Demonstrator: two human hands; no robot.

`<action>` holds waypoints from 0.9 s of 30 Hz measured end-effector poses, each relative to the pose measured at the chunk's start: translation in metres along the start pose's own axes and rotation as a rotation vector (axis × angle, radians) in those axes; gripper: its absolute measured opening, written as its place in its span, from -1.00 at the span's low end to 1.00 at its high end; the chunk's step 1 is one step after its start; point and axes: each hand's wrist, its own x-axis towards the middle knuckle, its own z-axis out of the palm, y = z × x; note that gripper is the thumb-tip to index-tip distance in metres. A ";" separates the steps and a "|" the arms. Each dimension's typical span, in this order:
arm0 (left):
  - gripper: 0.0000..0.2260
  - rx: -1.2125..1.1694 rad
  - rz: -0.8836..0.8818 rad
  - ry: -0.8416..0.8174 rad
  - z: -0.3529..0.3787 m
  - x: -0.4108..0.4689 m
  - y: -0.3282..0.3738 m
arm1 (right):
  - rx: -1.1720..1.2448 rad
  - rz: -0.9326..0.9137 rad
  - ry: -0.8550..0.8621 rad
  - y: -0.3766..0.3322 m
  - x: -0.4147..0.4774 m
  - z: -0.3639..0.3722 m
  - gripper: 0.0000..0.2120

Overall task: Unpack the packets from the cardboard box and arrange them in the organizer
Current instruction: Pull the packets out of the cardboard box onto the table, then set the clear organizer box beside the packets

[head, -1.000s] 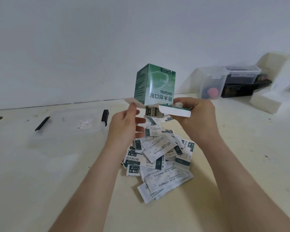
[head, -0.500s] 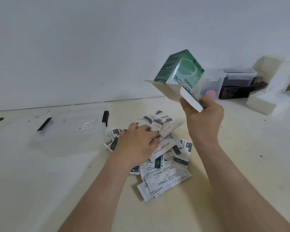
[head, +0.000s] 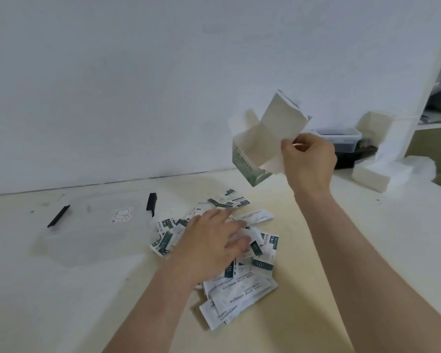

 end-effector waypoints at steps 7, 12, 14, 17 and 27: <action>-0.48 0.196 -0.045 -0.245 0.011 -0.002 0.011 | 0.139 0.429 -0.028 0.045 0.008 0.018 -0.91; -0.49 0.159 -0.036 -0.123 0.005 0.000 0.009 | 0.159 0.410 0.030 0.049 0.002 0.013 -0.74; -0.52 0.069 -0.028 -0.020 -0.005 -0.003 0.009 | 0.059 0.347 0.058 0.041 -0.003 0.010 -0.71; -0.66 -0.123 -0.016 0.226 -0.028 -0.007 0.011 | -0.040 0.161 0.083 0.025 -0.014 -0.001 -0.56; -0.77 0.020 -0.468 0.655 -0.094 -0.065 -0.097 | 0.080 -0.007 -0.762 -0.036 -0.096 0.069 -0.66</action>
